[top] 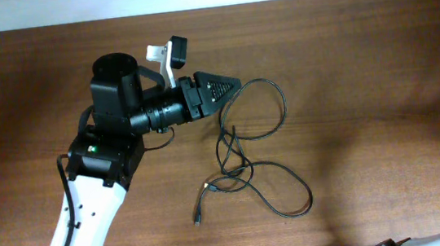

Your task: Untangle cables

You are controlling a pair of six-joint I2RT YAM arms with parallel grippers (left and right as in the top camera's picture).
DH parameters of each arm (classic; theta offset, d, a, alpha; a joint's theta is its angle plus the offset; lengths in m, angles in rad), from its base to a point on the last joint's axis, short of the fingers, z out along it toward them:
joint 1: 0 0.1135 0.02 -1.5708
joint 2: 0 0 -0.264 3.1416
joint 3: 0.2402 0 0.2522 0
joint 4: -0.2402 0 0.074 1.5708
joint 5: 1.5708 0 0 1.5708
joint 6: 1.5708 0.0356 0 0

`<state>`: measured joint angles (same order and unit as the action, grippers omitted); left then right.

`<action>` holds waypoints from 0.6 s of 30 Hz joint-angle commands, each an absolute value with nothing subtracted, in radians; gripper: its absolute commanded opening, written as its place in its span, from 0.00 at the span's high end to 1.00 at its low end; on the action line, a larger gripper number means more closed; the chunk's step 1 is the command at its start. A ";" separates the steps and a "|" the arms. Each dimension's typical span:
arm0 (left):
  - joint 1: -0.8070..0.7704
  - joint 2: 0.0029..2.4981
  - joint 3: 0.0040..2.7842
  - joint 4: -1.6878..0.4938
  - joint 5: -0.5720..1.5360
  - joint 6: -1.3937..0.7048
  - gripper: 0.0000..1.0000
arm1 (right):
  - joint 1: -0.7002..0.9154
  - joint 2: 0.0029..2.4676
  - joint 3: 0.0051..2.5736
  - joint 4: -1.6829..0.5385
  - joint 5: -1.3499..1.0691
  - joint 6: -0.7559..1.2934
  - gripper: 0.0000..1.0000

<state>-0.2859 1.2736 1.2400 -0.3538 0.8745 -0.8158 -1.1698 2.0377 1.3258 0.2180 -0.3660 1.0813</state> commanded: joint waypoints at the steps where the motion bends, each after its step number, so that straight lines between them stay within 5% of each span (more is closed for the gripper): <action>1: -0.290 1.262 1.246 -0.358 0.868 -0.821 0.44 | -1.162 2.037 1.366 0.551 -0.681 1.108 0.01; 4: -0.290 1.262 1.246 -0.365 0.871 -0.813 0.44 | -1.123 2.037 1.367 0.694 -0.934 1.100 0.01; 6: -0.290 1.262 1.246 -0.397 0.899 -0.813 0.43 | -1.101 2.037 1.367 0.628 -0.879 1.169 0.01; 9: -0.290 1.262 1.246 -0.406 0.902 -0.813 0.44 | -1.069 2.023 1.367 -0.242 -0.683 1.501 0.01; 10: -0.290 1.262 1.246 -0.406 0.902 -0.813 0.44 | -1.064 2.022 1.367 -0.351 -0.601 1.501 0.01; 14: -0.290 1.262 1.246 -0.406 0.905 -0.802 0.43 | -1.027 2.022 1.367 -0.143 -0.606 1.498 0.01; 18: -0.290 1.262 1.246 -0.406 0.895 -0.790 0.43 | -0.975 2.022 1.367 0.296 -0.814 1.404 0.01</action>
